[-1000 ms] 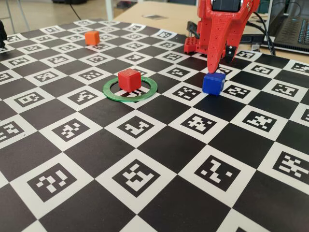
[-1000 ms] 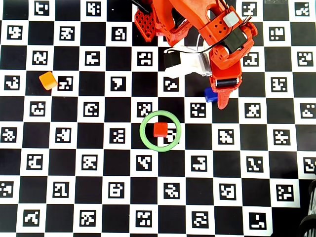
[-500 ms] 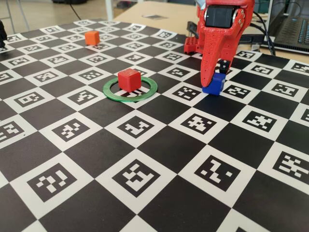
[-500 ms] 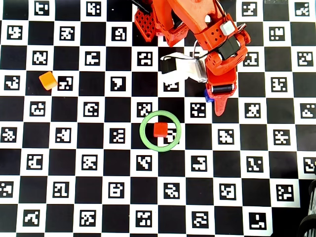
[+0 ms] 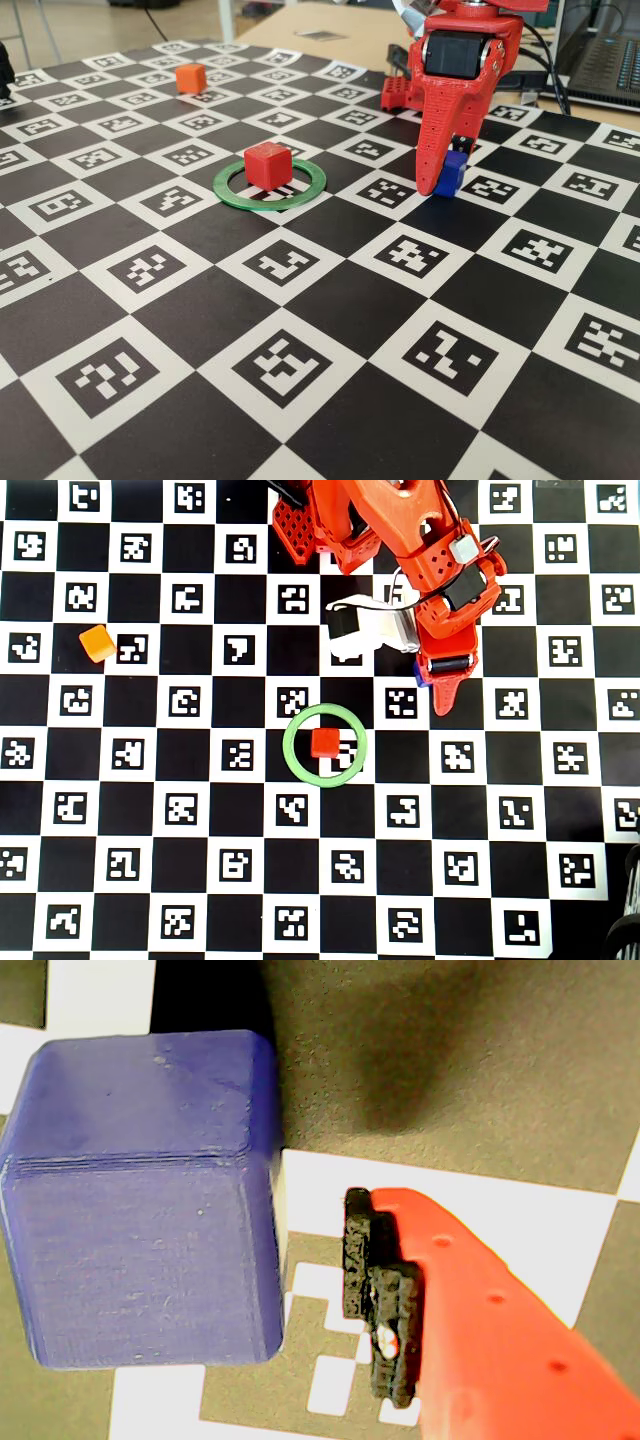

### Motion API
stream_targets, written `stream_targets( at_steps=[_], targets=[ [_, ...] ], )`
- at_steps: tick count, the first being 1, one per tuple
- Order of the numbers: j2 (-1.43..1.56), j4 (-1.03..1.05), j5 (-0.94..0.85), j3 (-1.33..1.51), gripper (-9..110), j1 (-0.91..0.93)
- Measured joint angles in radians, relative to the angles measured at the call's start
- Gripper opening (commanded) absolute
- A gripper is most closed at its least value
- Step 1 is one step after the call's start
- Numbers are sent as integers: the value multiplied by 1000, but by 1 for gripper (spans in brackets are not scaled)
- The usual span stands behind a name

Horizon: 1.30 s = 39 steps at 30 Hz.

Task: Grab the red cube then put it in the green circle then put the blue cube on top and finally the orange cube on top

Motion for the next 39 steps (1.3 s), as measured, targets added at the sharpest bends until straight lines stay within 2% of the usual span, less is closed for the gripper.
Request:
stream_targets(
  at_steps=[9, 39],
  targets=[
    [-37, 0, -49, 0, 40, 3],
    [-92, -3, -11, -34, 40, 9]
  ],
)
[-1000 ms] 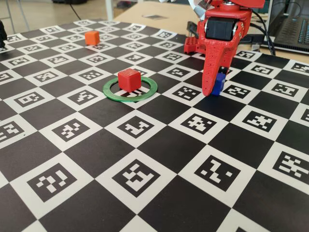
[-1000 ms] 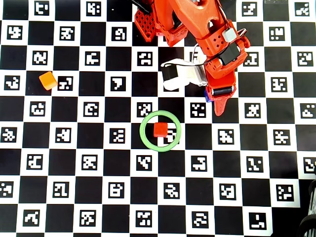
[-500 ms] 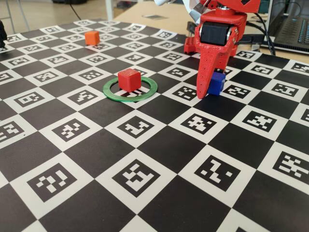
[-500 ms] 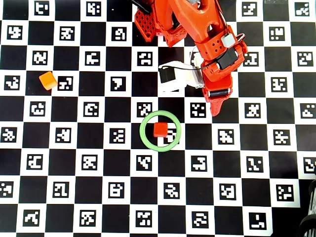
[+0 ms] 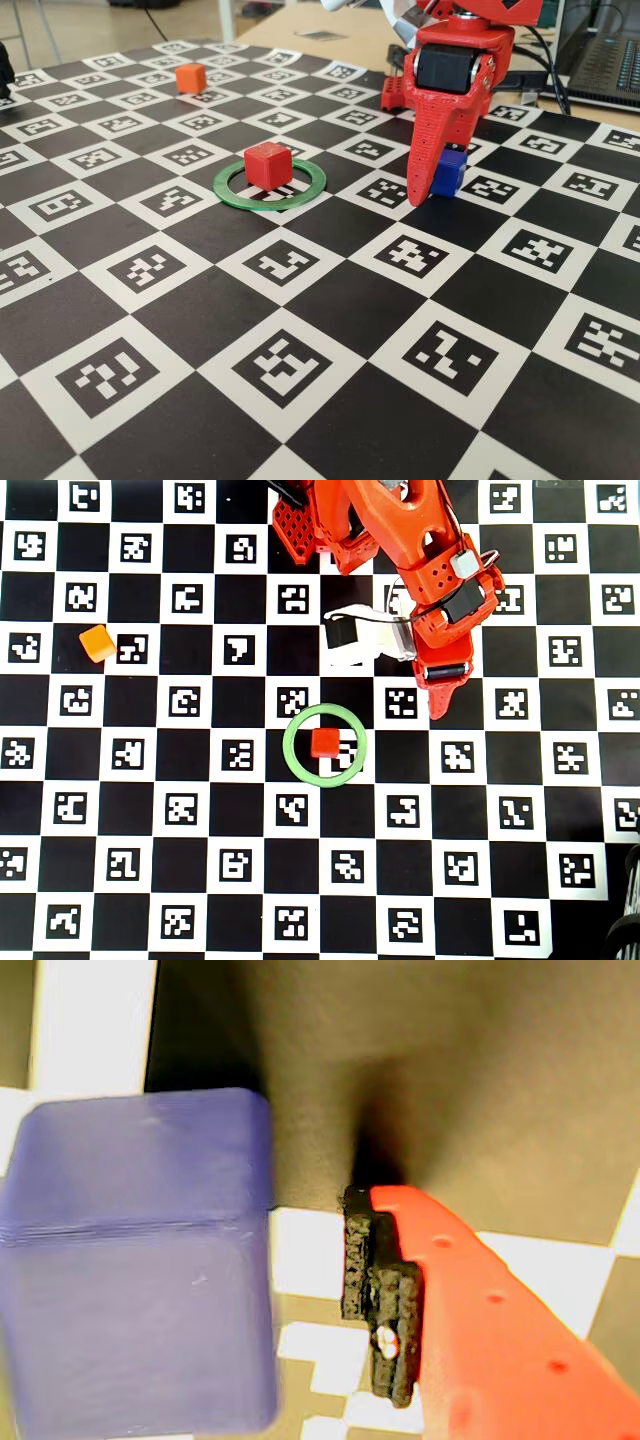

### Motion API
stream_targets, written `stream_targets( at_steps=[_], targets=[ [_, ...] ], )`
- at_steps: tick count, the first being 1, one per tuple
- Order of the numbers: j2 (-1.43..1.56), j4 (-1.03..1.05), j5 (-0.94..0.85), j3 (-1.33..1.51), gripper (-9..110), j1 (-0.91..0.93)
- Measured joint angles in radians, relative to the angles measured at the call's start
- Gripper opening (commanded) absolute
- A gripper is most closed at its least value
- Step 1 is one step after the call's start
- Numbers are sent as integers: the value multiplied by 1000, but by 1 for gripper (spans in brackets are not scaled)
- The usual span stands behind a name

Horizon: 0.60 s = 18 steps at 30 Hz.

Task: Grab the red cube then put it in the green circle then put the blue cube on top and finally the orange cube on top

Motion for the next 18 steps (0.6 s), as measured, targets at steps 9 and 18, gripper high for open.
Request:
stream_targets(
  at_steps=[9, 18],
  targets=[
    [-6, -11, 14, -8, 25, -2],
    [-6, -21, 31, -8, 8, 14]
  ],
)
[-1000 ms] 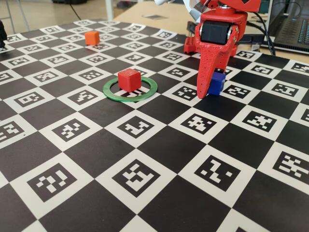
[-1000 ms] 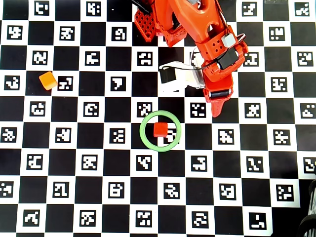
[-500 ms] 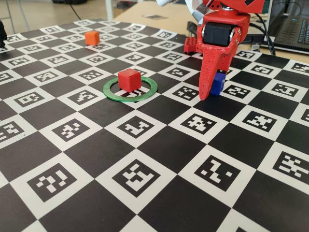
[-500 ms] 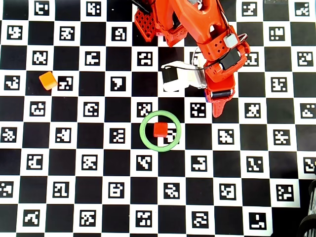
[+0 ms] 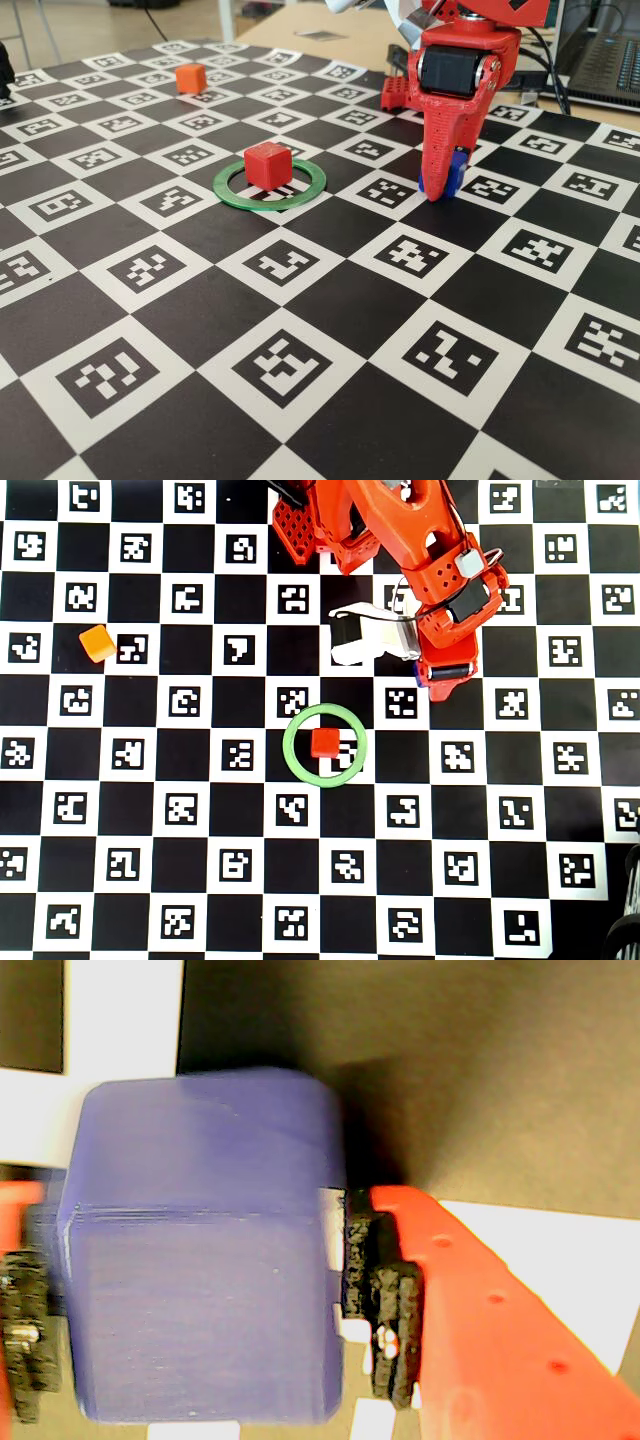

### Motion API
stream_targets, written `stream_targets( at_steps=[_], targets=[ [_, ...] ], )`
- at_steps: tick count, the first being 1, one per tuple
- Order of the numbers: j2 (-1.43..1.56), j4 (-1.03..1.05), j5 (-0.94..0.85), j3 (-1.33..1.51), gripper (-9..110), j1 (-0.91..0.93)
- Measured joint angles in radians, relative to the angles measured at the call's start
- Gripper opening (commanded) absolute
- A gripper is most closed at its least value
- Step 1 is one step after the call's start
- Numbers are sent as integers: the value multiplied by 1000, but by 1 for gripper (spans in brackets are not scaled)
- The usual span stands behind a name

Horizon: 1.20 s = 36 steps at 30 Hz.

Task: Grab the red cube then put it in the green circle then put the blue cube on top and finally the orange cube on top

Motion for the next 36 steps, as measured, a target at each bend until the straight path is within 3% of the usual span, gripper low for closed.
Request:
stream_targets(
  at_steps=[10, 20, 36],
  targets=[
    [0, 31, -18, -6, 7, 3],
    [71, 296, -58, -196, 8, 28],
    [95, 568, -314, -517, 9, 316]
  ],
)
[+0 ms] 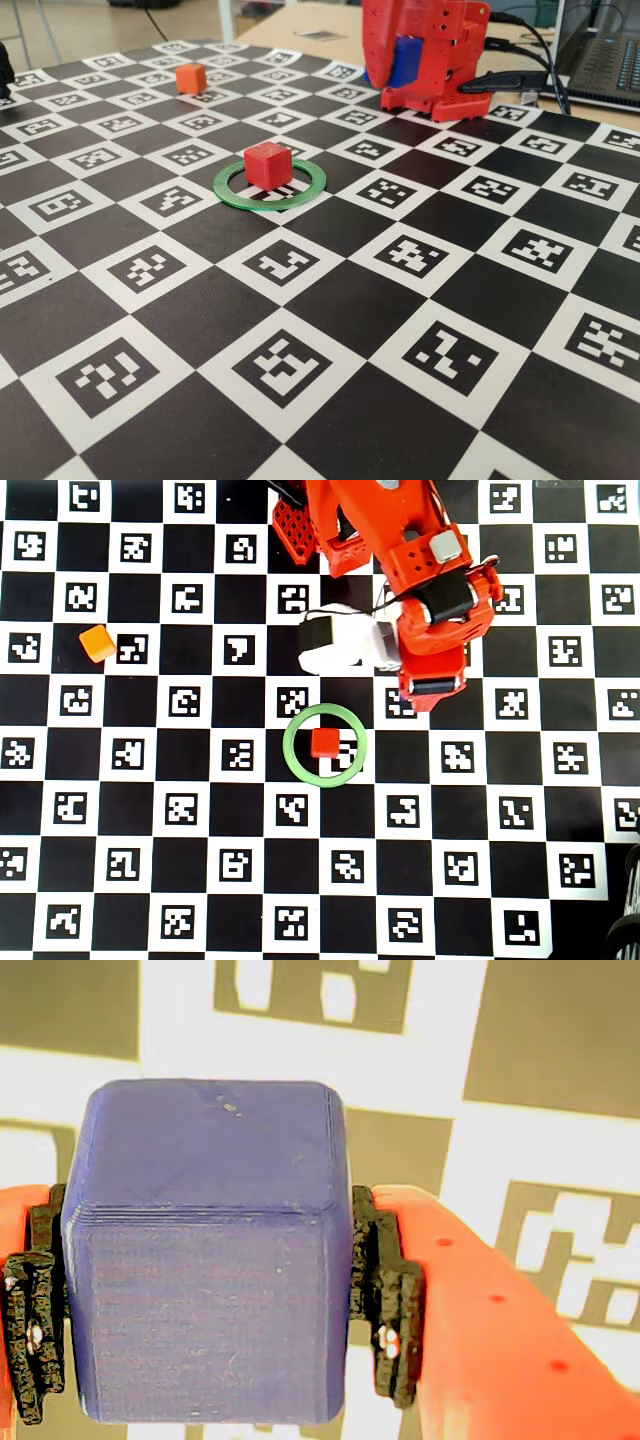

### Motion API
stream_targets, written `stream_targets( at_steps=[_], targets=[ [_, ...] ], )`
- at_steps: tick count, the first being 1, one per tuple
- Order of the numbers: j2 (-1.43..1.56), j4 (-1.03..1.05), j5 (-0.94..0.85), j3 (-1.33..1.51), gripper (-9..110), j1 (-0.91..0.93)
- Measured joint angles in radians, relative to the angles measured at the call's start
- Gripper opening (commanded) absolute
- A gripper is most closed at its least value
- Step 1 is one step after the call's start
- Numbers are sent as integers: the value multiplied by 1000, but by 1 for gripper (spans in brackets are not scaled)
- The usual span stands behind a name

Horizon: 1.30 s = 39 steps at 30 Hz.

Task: Grab the red cube then put it in the green circle then put the blue cube on top and finally the orange cube on top

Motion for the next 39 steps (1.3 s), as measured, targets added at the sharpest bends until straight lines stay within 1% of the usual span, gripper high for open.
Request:
stream_targets(
  at_steps=[5, 8, 15, 21, 31, 39],
  targets=[
    [-5, 0, -100, -5, 9, 91],
    [-58, 2, -141, -25, 8, 147],
    [-187, 2, -206, -106, 8, 272],
    [-253, -2, -229, -161, 8, 341],
    [-281, -129, -199, -167, 8, 359],
    [-333, -187, -186, -150, 7, 339]
  ],
)
